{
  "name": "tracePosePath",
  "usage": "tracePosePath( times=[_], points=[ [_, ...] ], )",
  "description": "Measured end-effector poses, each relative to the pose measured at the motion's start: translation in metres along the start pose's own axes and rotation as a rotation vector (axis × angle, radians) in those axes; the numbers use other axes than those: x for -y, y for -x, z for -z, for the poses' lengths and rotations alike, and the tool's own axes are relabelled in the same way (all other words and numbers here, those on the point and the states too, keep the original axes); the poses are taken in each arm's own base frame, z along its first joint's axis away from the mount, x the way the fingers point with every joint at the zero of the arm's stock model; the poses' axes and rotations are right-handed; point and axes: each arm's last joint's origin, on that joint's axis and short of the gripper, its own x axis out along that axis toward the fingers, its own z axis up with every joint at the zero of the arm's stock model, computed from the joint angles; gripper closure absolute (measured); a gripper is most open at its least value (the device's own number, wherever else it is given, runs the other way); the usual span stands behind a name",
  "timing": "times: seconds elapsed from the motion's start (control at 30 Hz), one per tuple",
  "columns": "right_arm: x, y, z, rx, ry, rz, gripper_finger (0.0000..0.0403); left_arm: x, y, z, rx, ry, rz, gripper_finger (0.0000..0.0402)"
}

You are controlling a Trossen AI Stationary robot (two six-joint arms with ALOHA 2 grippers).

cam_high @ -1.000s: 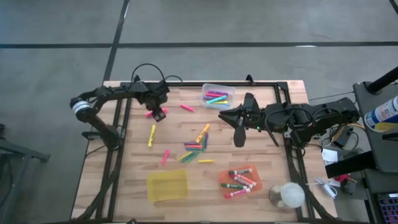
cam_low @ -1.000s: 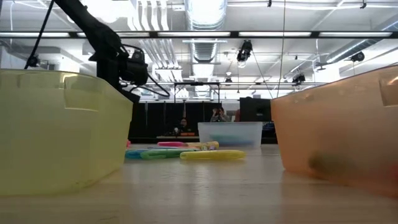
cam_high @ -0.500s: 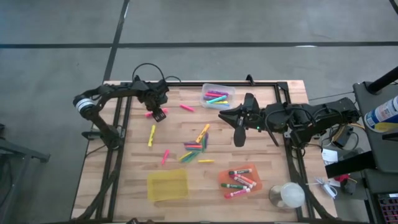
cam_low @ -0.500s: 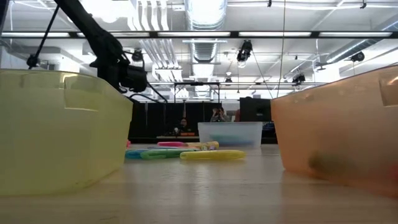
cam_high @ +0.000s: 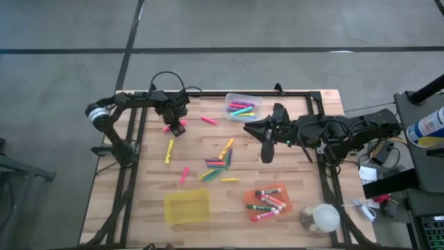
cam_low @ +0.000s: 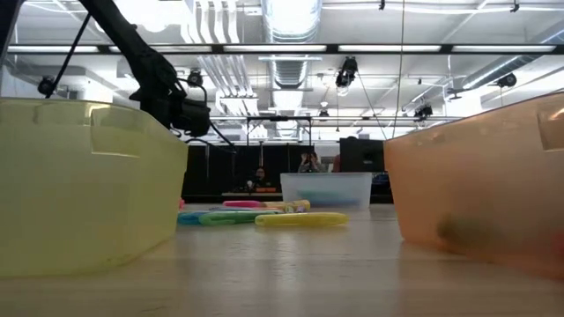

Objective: Pick & Place Markers
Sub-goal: Put the pink highlighter pen into the transparent bin

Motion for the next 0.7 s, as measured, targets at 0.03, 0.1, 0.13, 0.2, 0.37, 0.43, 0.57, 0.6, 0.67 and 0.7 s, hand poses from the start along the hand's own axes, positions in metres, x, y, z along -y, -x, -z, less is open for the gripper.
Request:
tracePosePath(
  times=[0.03, 0.1, 0.13, 0.2, 0.37, 0.43, 0.57, 0.6, 0.67, 0.7],
  points=[
    [0.0, 0.0, 0.0, 0.0, 0.0, 0.0, 0.0346, 0.0, 0.0, 0.0, 0.002, 0.0, 0.0, 0.0329],
    [0.0, 0.0, 0.0, 0.0, 0.0, 0.0, 0.0346, 0.0, 0.002, -0.001, 0.005, 0.006, 0.001, 0.0351],
    [0.0, 0.0, 0.0, 0.001, 0.0, 0.0, 0.0346, 0.0, 0.002, -0.001, 0.008, 0.008, 0.005, 0.0355],
    [0.0, 0.0, -0.001, 0.009, -0.005, -0.004, 0.0346, 0.0, 0.003, -0.003, 0.017, 0.009, 0.019, 0.0355],
    [0.0, 0.0, -0.002, 0.019, -0.011, -0.006, 0.0346, 0.001, 0.009, -0.008, 0.047, 0.032, 0.079, 0.0351],
    [0.0, 0.0, -0.002, 0.02, -0.012, -0.004, 0.0346, 0.002, 0.013, -0.012, 0.067, 0.04, 0.107, 0.0343],
    [0.002, -0.001, -0.003, 0.022, -0.013, 0.004, 0.0346, 0.004, 0.026, -0.024, 0.124, 0.045, 0.144, 0.0339],
    [0.002, -0.001, -0.003, 0.022, -0.014, 0.005, 0.0346, 0.004, 0.029, -0.027, 0.139, 0.047, 0.144, 0.034],
    [0.003, -0.002, -0.004, 0.024, -0.014, 0.009, 0.0346, 0.006, 0.038, -0.034, 0.173, 0.042, 0.142, 0.034],
    [0.004, -0.002, -0.004, 0.024, -0.014, 0.01, 0.0346, 0.007, 0.043, -0.038, 0.192, 0.037, 0.141, 0.034]
  ],
)
